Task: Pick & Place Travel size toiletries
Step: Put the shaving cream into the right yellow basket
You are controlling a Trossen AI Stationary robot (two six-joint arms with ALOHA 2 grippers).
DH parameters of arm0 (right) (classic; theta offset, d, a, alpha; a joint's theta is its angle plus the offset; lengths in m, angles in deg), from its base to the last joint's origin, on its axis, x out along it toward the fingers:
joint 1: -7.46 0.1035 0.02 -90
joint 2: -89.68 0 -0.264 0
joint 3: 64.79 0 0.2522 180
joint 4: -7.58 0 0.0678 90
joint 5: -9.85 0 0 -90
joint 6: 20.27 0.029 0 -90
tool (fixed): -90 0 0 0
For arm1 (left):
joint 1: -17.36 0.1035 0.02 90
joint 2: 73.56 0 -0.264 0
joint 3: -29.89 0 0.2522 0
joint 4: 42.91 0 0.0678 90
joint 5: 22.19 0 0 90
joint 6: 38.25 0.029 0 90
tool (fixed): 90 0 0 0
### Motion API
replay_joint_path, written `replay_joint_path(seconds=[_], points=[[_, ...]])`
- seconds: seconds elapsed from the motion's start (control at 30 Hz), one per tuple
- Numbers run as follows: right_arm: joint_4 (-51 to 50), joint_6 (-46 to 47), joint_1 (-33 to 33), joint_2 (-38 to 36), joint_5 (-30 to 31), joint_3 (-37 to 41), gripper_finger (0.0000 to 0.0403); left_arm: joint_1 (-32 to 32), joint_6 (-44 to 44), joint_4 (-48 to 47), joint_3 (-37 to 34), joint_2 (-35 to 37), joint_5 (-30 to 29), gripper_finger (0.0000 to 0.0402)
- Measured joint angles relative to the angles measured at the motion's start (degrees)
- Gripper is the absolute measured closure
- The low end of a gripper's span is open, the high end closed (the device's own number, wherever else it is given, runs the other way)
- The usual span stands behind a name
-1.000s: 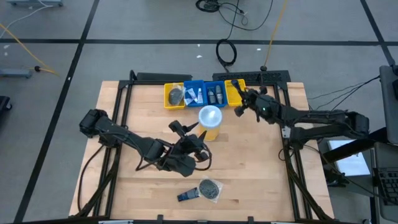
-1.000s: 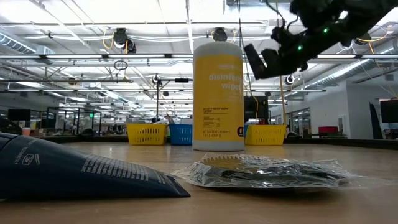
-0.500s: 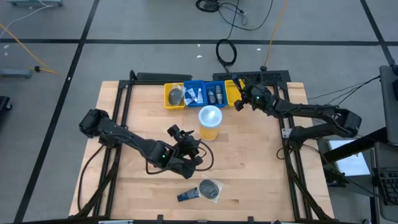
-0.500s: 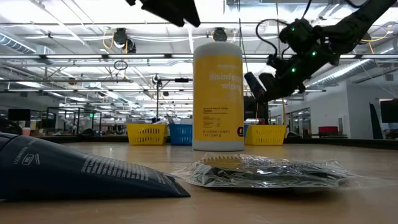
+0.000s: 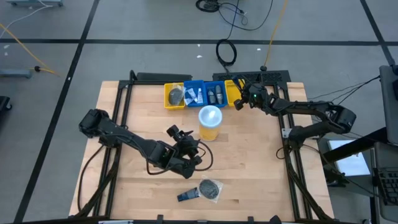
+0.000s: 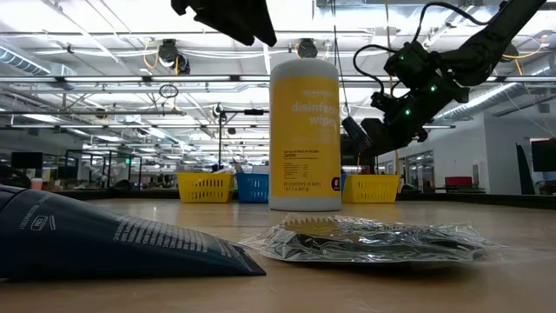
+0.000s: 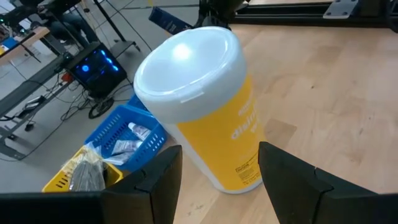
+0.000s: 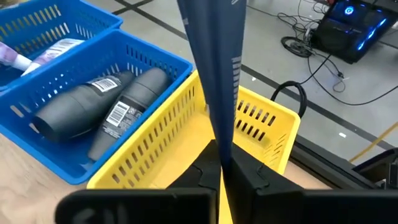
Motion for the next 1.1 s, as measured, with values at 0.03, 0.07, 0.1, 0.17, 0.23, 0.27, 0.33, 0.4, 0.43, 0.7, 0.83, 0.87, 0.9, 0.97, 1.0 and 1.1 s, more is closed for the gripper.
replay_joint_path(seconds=[0.03, 0.07, 0.1, 0.17, 0.23, 0.27, 0.33, 0.4, 0.43, 0.7, 0.83, 0.87, 0.9, 0.97, 1.0, 1.1], points=[[0.04, 0.0, 0.0, -0.02, 0.0, 0.0, 0.0399, 0.0, 0.0, -0.02, 0.0, 0.0, 0.03, 0.019], [0.02, -0.04, 0.0, -0.02, 0.0, 0.0, 0.0396, 0.0, 0.0, -0.02, 0.0, 0.0, 0.03, 0.019], [0.0, -0.1, 0.0, -0.02, 0.0, 0.0, 0.0393, 0.0, 0.02, -0.02, 0.0, 0.0, 0.02, 0.019], [0.01, -0.15, 0.0, -0.02, 0.0, 0.0, 0.0385, 0.0, 0.02, -0.02, 0.0, 0.0, 0.02, 0.019], [0.0, -0.17, 0.0, -0.02, 0.0, 0.0, 0.0377, 0.0, 0.04, -0.04, 0.0, 0.0, 0.02, 0.019], [0.0, -0.17, 0.0, -0.02, 0.0, -0.02, 0.0373, 0.0, 0.04, -0.04, 0.0, 0.0, 0.02, 0.019], [0.0, -0.17, 0.01, -0.02, 0.02, 0.0, 0.0366, 0.0, 0.04, -0.04, 0.0, 0.0, 0.02, 0.019], [-0.02, -0.17, 0.02, -0.02, 0.07, 0.0, 0.0358, 0.0, 0.07, -0.04, 0.0, 0.0, 0.02, 0.019], [0.0, -0.17, 0.02, -0.02, 0.07, -0.01, 0.0354, 0.0, 0.08, -0.04, 0.0, 0.0, 0.02, 0.019], [-0.03, -0.19, 0.16, -0.02, 0.01, 0.0, 0.0337, 0.0, 0.17, -0.06, 0.02, 0.0, 0.14, 0.019], [-0.14, -0.19, 0.63, -0.34, -3.15, 0.0, 0.0339, 0.0, 0.15, -0.07, 0.02, 0.0, 2.17, 0.019], [-0.24, -0.2, 0.65, -0.73, -5.01, 0.0, 0.0339, 0.0, 0.15, -0.09, 0.02, 0.0, 2.54, 0.019], [-0.1, -0.13, 0.8, -1.25, -7.7, 0.0, 0.0339, 0.0, 0.15, -0.11, 0.02, 0.0, 2.86, 0.019], [-0.16, 0.05, 1.16, -2.82, -12.21, 0.0, 0.0338, 0.0, 0.21, -0.16, 0.02, 0.0, 3.85, 0.019], [-0.2, 0.22, 1.46, -3.81, -14.36, 0.0, 0.0337, 0.0, 0.36, -0.17, 0.02, 0.0, 4.27, 0.019], [-0.58, 0.26, 3.04, -7.27, -18.21, 0.0, 0.0338, 0.0, 0.68, -0.18, 0.02, 0.0, 5.61, 0.019]])
